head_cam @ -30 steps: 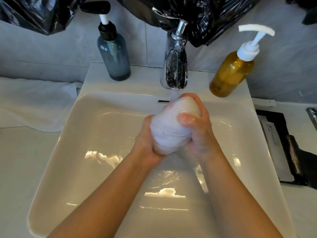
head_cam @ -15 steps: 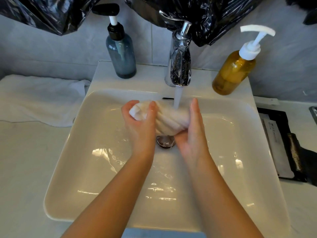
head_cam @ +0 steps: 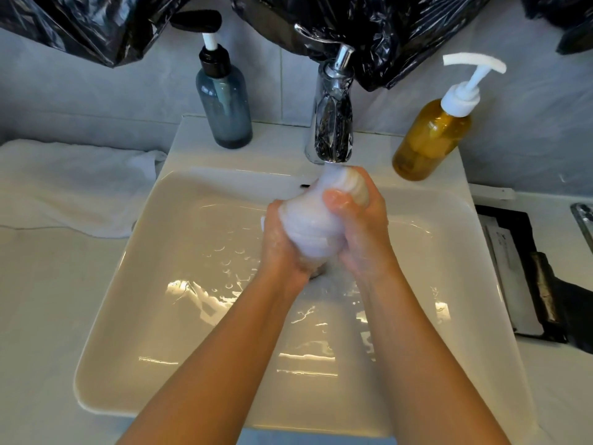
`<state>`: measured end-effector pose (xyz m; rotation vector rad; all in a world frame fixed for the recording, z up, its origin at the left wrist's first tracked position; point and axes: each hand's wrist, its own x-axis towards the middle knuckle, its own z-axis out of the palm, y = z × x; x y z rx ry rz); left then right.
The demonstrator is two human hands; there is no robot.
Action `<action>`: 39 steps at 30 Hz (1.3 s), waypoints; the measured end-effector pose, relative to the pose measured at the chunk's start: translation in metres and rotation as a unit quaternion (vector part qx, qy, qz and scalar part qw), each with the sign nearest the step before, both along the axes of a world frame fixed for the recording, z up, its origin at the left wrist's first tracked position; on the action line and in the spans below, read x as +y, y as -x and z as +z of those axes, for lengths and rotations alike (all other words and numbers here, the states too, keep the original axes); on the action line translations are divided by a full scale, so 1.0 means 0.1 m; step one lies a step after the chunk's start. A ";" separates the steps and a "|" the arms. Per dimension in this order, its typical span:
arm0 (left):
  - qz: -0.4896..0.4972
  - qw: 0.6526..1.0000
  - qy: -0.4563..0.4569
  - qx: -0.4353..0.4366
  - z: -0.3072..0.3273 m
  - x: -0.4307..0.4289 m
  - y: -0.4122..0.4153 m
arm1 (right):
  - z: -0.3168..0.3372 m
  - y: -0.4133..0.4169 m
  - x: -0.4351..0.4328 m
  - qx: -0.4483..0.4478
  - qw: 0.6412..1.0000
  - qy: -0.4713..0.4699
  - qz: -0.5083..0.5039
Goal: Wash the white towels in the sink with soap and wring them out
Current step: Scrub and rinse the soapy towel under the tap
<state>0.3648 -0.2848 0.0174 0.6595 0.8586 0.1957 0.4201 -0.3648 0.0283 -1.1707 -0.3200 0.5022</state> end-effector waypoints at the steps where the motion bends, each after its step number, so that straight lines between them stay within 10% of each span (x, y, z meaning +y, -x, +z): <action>1: -0.018 1.000 0.004 0.003 -0.02 -0.01 0.01 | 0.00 -0.02 0.00 -0.002 1.000 0.002 0.011; 10: 0.025 0.992 0.085 -0.093 -0.19 0.16 0.24 | -0.11 0.09 -0.03 -0.040 0.996 0.078 0.022; 20: 0.098 0.985 0.059 -0.125 -0.25 0.24 0.37 | -0.23 0.16 -0.10 0.056 0.998 0.006 0.026; 28: -0.071 0.973 0.105 -0.194 -0.20 0.12 0.34 | -0.28 -0.05 -0.24 0.153 0.977 -0.136 -0.054; 39: 0.064 0.982 0.093 -0.152 -0.18 0.24 0.38 | -0.31 0.05 -0.15 0.185 0.974 -0.127 0.033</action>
